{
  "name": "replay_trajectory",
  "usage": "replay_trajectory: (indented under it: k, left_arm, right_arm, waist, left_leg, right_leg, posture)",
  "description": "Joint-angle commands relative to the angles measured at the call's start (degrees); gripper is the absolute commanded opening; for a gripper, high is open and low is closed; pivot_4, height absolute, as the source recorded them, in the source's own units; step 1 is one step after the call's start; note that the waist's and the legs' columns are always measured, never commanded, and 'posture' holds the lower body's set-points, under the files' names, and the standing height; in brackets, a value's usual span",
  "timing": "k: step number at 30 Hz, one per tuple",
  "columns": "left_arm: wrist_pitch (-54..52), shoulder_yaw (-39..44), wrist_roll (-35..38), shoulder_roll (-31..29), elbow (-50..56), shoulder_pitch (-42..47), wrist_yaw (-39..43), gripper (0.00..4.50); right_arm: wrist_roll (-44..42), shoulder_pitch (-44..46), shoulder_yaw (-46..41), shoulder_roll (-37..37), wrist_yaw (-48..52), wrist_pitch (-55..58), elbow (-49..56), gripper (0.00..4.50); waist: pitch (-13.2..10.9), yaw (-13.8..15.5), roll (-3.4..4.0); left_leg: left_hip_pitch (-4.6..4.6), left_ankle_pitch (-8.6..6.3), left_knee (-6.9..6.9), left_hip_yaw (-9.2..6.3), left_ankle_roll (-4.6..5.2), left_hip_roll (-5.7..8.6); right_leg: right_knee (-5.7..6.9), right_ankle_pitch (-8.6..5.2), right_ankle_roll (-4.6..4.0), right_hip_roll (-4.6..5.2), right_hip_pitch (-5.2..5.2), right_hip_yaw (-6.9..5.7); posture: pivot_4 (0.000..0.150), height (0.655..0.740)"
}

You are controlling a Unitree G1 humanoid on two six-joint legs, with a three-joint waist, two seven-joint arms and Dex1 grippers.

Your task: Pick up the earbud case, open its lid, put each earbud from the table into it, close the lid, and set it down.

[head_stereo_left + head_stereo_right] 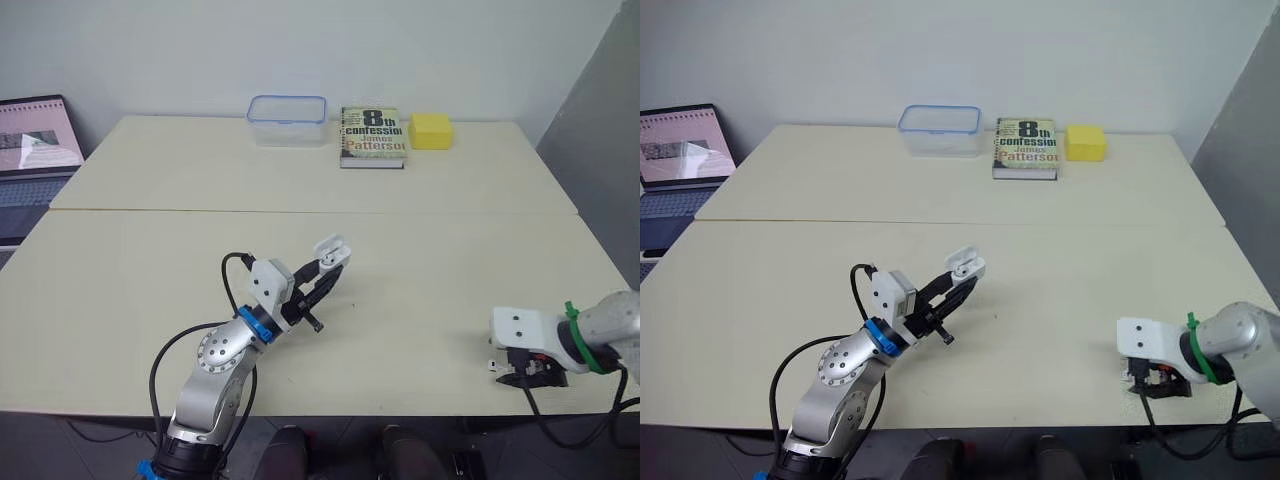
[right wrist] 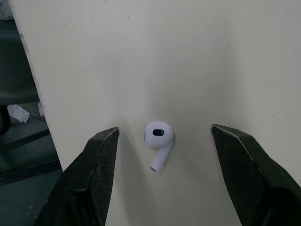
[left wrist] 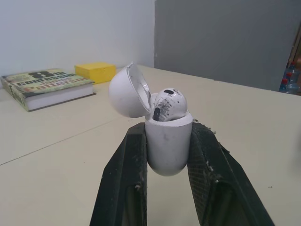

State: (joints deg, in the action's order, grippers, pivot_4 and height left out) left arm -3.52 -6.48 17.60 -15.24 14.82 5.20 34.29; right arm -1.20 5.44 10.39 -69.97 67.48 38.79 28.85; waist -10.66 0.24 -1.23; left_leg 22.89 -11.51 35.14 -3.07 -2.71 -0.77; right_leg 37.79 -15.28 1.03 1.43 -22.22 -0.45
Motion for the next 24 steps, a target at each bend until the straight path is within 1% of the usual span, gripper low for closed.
replay_trajectory:
  k: [1, 9, 12, 14, 18, 19, 24]
  left_arm:
    - [0.39, 0.04, -0.02, 0.26, 1.24, -0.07, -0.29, 0.79]
    - [0.08, 0.52, 0.14, 0.32, 1.07, 0.24, -0.70, 0.79]
    - [-0.07, 0.53, 0.23, 0.33, 1.20, 0.25, -0.84, 0.79]
    - [-0.08, 0.48, 0.25, 0.26, 1.28, 0.21, -0.87, 0.79]
    - [-0.12, 0.30, 0.28, 0.12, 1.28, 0.32, -0.89, 0.79]
    - [-0.10, 0.27, 0.26, 0.11, 1.20, 0.42, -0.87, 0.79]
    - [-0.09, 0.28, 0.34, 0.10, 0.75, 1.00, -0.66, 0.79]
  right_arm:
    - [1.92, 1.01, 1.40, 0.59, -1.77, 0.55, -0.64, 3.24]
    - [2.94, -0.72, 2.32, 0.65, -2.80, -1.13, -3.34, 3.24]
    - [2.80, -1.05, 2.48, 1.08, -3.02, -1.57, -3.55, 2.62]
    - [2.89, -1.31, 2.66, 1.20, -3.14, -1.86, -3.60, 2.00]
    - [2.62, -1.51, 2.73, 1.41, -3.03, -1.90, -3.51, 0.56]
    - [2.52, -1.56, 2.69, 1.36, -2.89, -2.00, -3.41, 0.36]
    - [1.50, -0.76, 0.81, 1.00, -2.43, -2.82, -3.34, 0.37]
  waist:
    - [0.00, 0.00, 0.00]
    - [0.17, -0.16, -0.28]
    - [0.30, -0.16, -0.49]
    - [0.42, -0.17, -0.69]
    - [0.52, -0.22, -0.85]
    - [0.53, -0.22, -0.86]
    - [0.54, -0.21, -0.88]
  left_leg:
    - [0.00, 0.00, 0.00, 0.00, 0.00, 0.00]
    - [-0.08, 0.00, 0.02, -0.01, 0.00, -0.01]
    - [-0.08, 0.00, 0.02, -0.02, 0.00, -0.01]
    - [-0.10, 0.00, 0.02, -0.02, 0.00, -0.02]
    - [-0.16, 0.00, 0.06, 0.00, 0.00, -0.02]
    - [-0.18, 0.00, 0.06, 0.00, 0.00, -0.02]
    - [-0.18, 0.00, 0.06, 0.00, 0.00, -0.01]
  right_leg:
    - [0.00, 0.00, 0.00, 0.00, 0.00, 0.00]
    - [-0.01, 0.00, 0.00, -0.01, 0.10, 0.00]
    - [-0.04, 0.00, 0.00, 0.00, 0.12, -0.01]
    - [-0.04, 0.00, 0.00, 0.00, 0.14, -0.01]
    - [-0.04, 0.01, 0.01, 0.01, 0.20, 0.01]
    - [-0.04, 0.01, 0.01, 0.03, 0.22, 0.01]
    - [-0.04, 0.00, 0.00, 0.06, 0.22, 0.00]
  posture:
    - [0.150, 0.7400]
    - [0.150, 0.7400]
    - [0.150, 0.7400]
    - [0.150, 0.7400]
    - [0.150, 0.7400]
    - [0.150, 0.7400]
    - [0.150, 0.7400]
